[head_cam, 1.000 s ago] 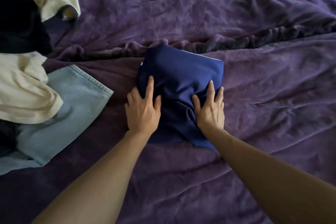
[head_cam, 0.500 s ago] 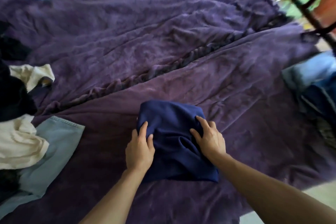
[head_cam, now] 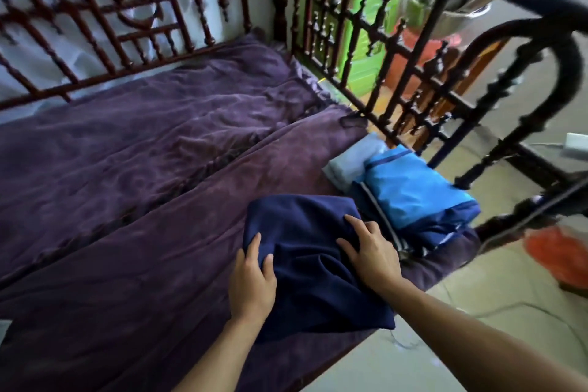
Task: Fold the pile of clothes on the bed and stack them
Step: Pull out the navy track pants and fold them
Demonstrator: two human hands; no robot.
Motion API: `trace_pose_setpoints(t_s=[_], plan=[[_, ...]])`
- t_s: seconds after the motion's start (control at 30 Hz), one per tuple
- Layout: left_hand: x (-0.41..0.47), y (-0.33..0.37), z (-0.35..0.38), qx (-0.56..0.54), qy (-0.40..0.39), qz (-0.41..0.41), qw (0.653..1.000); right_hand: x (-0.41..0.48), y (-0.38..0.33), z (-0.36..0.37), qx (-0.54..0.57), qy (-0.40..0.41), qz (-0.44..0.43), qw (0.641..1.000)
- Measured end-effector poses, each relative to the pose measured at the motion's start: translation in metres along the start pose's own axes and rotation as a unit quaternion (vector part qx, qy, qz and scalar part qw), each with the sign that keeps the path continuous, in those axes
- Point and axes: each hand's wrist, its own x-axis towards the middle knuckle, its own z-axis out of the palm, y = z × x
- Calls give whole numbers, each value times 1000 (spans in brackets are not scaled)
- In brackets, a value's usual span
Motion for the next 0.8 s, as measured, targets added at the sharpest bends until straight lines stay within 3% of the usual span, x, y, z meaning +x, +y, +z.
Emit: trace_pose_setpoints(t_s=[0.33,0.8], plan=[[67,123,58,-44,36,38,998,114,65,-87,-13,36,-39,999],[281,180,183,-104,86,-33,990,411,90,-78,-119,40,-160,979]])
